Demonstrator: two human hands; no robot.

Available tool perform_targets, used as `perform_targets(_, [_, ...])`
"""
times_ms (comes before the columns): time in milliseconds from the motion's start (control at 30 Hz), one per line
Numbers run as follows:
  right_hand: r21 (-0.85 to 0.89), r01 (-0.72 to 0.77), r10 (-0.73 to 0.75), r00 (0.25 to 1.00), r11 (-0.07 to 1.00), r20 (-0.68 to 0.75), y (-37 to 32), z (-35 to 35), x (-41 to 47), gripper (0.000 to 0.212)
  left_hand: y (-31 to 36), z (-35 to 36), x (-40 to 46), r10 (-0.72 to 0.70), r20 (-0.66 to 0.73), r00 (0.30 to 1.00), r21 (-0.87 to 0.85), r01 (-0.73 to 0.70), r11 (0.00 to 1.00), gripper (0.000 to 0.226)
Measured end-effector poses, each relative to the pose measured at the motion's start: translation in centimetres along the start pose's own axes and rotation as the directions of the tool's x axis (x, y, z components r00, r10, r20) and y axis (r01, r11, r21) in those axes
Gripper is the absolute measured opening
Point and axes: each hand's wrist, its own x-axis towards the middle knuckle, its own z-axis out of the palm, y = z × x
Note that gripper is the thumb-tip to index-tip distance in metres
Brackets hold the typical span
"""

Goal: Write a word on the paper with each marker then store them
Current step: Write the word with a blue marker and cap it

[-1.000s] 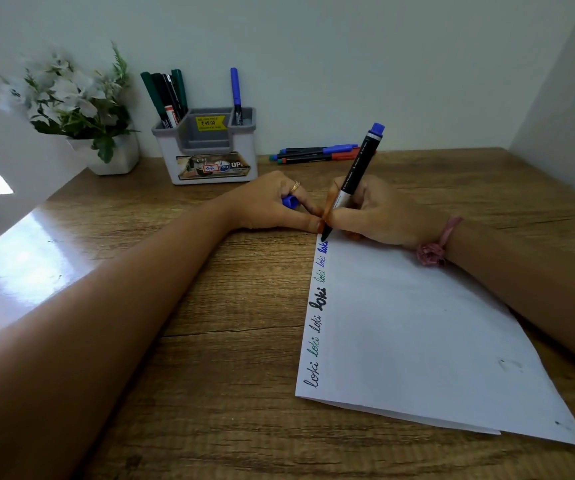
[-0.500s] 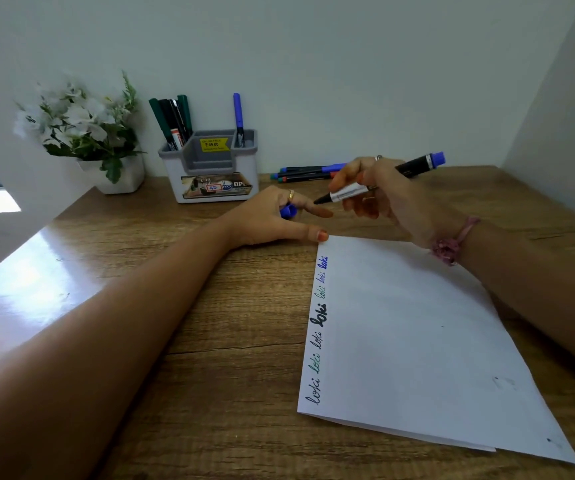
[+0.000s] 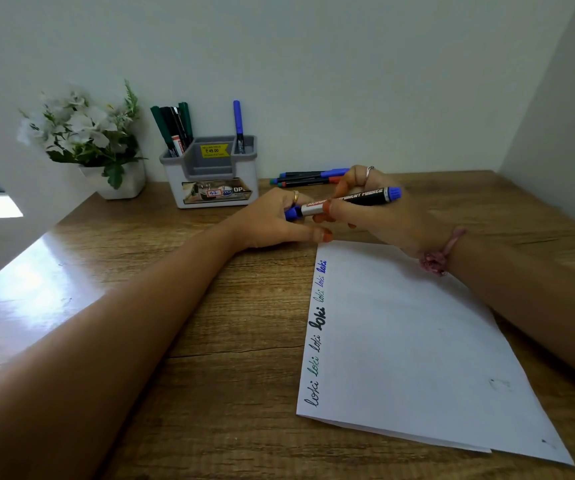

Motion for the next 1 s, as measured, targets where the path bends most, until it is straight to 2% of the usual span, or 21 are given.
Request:
perform_targets(233, [-0.019, 0.1, -0.1, 0.995, 0.995, -0.023, -0.2, -0.3, 0.4, 0.016, -0.1, 0.0, 0.2, 0.007, -0.031, 1.0, 0.061, -0.005, 0.998, 0.021])
perform_targets(333, [-0.014, 0.149, -0.148, 0.988, 0.989, 0.049, -0.6, -0.3, 0.2, 0.022, -0.1, -0.1, 0.2, -0.003, -0.049, 0.999, 0.057, 0.006, 0.998, 0.011])
perform_targets(367, [0.0, 0.147, -0.146, 0.987, 0.989, 0.072, -0.8, -0.3, 0.1, 0.023, -0.1, -0.1, 0.2, 0.002, -0.057, 0.998, 0.052, 0.001, 0.999, 0.016])
perform_targets(467, [0.06, 0.101, -0.109, 0.982, 0.993, 0.155, -1.0, -0.7, 0.0, 0.022, -0.2, -0.4, 0.2, 0.011, -0.084, 0.996, 0.053, -0.007, 0.999, 0.021])
perform_targets(533, [0.058, 0.072, -0.082, 0.979, 0.996, 0.189, -1.0, -1.1, 0.3, 0.027, -0.3, -0.6, 0.2, 0.005, -0.092, 0.996, 0.059, 0.001, 0.998, 0.013])
perform_targets(667, [0.046, 0.064, -0.069, 0.991, 0.997, 0.112, -0.4, -1.4, 0.8, 0.008, -0.7, -0.7, 0.4, -0.007, -0.109, 0.994, 0.089, 0.017, 0.996, 0.011])
perform_targets(900, [-0.074, 0.115, -0.118, 0.993, 0.991, -0.025, 0.8, -1.8, 1.1, 0.034, -0.9, -0.2, 0.9, 0.02, -0.247, 0.969, 0.22, 0.036, 0.975, 0.019])
perform_targets(1000, [-0.088, 0.078, -0.079, 0.997, 0.993, -0.012, 1.6, -1.6, 1.0, 0.032, -1.0, 0.1, 1.2, 0.015, -0.25, 0.968, 0.247, 0.049, 0.968, 0.018])
